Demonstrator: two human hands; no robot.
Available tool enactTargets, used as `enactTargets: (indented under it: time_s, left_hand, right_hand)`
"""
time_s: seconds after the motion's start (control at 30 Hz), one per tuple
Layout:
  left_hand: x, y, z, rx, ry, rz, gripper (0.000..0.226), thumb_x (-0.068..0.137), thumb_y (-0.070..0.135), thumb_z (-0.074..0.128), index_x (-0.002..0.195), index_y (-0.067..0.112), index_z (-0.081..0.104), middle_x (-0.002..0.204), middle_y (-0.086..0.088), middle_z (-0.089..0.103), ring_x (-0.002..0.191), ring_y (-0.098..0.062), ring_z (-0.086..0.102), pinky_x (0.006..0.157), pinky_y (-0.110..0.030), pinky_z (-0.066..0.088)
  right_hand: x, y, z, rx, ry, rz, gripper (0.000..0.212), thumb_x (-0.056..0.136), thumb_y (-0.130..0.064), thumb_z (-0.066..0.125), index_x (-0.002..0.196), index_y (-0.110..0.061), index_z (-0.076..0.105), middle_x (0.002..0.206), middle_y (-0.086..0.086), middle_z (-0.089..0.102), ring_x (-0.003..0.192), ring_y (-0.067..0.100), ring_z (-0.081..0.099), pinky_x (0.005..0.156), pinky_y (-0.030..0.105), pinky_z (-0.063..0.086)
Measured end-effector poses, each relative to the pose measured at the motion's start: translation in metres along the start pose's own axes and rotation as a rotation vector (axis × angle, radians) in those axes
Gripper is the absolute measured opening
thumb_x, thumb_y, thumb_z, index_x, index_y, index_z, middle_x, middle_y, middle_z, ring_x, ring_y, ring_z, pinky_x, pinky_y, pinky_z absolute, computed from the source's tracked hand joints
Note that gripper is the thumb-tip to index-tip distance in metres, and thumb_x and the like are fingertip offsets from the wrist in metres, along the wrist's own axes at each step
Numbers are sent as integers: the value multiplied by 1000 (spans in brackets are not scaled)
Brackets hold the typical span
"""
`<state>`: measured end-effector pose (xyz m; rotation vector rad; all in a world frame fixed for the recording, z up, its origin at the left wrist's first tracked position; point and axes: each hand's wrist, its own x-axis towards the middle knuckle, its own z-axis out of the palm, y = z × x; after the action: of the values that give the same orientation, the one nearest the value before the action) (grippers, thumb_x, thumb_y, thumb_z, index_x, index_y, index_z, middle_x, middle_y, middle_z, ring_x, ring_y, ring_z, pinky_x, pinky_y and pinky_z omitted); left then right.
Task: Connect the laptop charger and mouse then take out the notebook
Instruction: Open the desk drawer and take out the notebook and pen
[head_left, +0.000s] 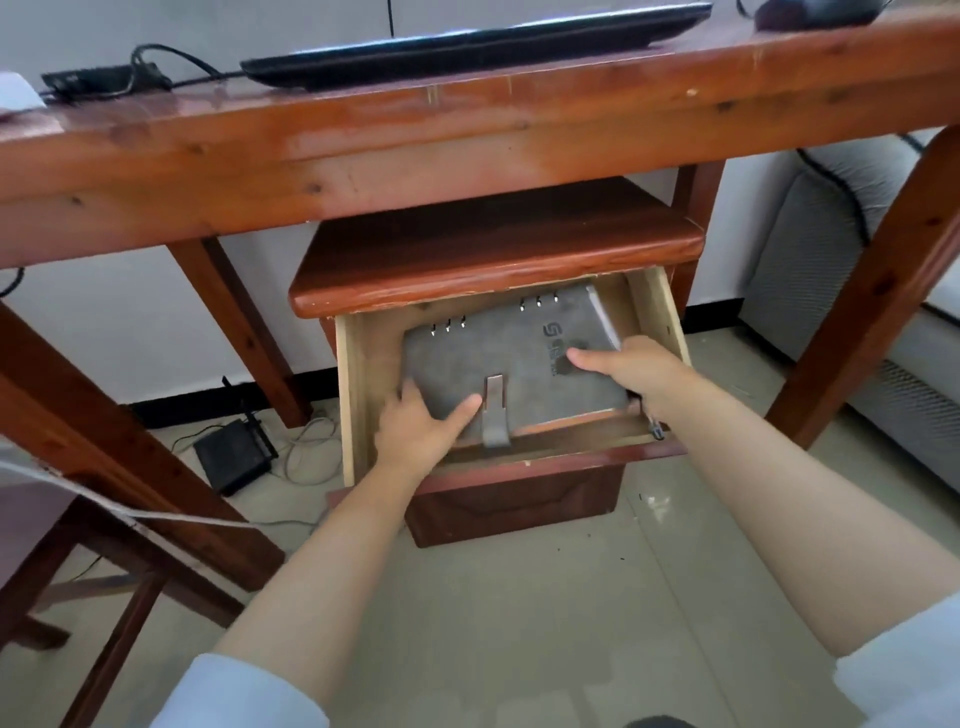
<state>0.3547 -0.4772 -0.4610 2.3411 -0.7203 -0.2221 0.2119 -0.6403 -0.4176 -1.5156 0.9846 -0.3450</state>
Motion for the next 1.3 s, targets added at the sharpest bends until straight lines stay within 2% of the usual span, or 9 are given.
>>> enactTargets:
  time_s: [0.1, 0.23, 0.33, 0.5, 0.6, 0.83, 1.03, 1.17, 1.3]
  left_hand:
    - [-15, -3, -23, 183, 38, 391, 71, 81, 45, 63, 138, 9, 38, 147, -13, 40, 137, -26, 33, 114, -42, 26]
    - [-43, 4, -50, 600, -72, 826, 59, 75, 27, 75, 122, -2, 55, 120, -22, 64, 107, -35, 63, 87, -45, 55]
    - [-66, 11, -62, 688, 55, 973, 50, 53, 2, 87, 97, -12, 67, 94, -27, 73, 80, -37, 73, 57, -45, 60]
    - [-90, 21, -89, 781, 191, 1112, 23, 73, -4, 64, 94, -8, 70, 96, -24, 74, 87, -33, 72, 68, -42, 60]
    - [-83, 37, -106, 825, 285, 1091, 32, 77, 1, 43, 90, -8, 71, 93, -24, 74, 84, -33, 73, 66, -42, 60]
    - [-54, 62, -99, 955, 254, 989, 33, 54, -12, 74, 86, -14, 69, 86, -30, 73, 74, -40, 72, 54, -46, 59]
    - [-16, 63, -86, 951, 193, 665, 48, 93, -4, 39, 138, -9, 25, 147, -29, 30, 137, -37, 31, 114, -43, 27]
    - [-11, 63, -85, 925, 190, 649, 48, 94, 1, 39, 140, -4, 24, 149, -25, 28, 139, -35, 28, 115, -42, 25]
    - [-11, 64, -90, 958, 200, 620, 45, 97, 6, 36, 139, -5, 25, 144, -27, 36, 133, -39, 37, 108, -46, 35]
  right_hand:
    - [-15, -8, -5, 40, 17, 71, 20, 78, -29, 71, 77, -14, 57, 82, 1, 60, 63, 15, 53, 30, 12, 36]
    - [-34, -11, -11, 105, -41, 173, 23, 82, -26, 67, 69, -14, 52, 67, 1, 49, 39, 10, 38, 24, 8, 17]
    - [-54, -7, -14, 121, -81, 132, 23, 84, -25, 65, 67, -15, 54, 55, -1, 48, 23, 4, 34, 24, 9, 15]
    - [-76, -11, -19, 204, -156, -40, 16, 82, -25, 66, 72, -14, 61, 54, -3, 64, 48, 10, 55, 47, 22, 37]
    - [-75, -33, -14, 280, -118, -100, 15, 81, -28, 67, 75, -15, 62, 68, 0, 66, 63, 15, 59, 63, 29, 42]
    - [-60, -6, -25, 167, 242, -106, 29, 93, -37, 45, 88, -10, 54, 63, 3, 53, 44, 14, 45, 28, 9, 32]
    - [-81, 93, -3, -668, 439, -699, 25, 82, 0, 53, 58, -6, 53, 56, 16, 56, 59, 33, 59, 53, 31, 35]
    - [-81, 129, 18, -938, 606, -854, 23, 76, -17, 55, 80, -4, 73, 72, 17, 69, 84, 30, 58, 79, 38, 46]
    - [-78, 149, 34, -1014, 455, -746, 50, 64, -11, 81, 111, -6, 66, 104, 32, 66, 105, 53, 58, 81, 69, 42]
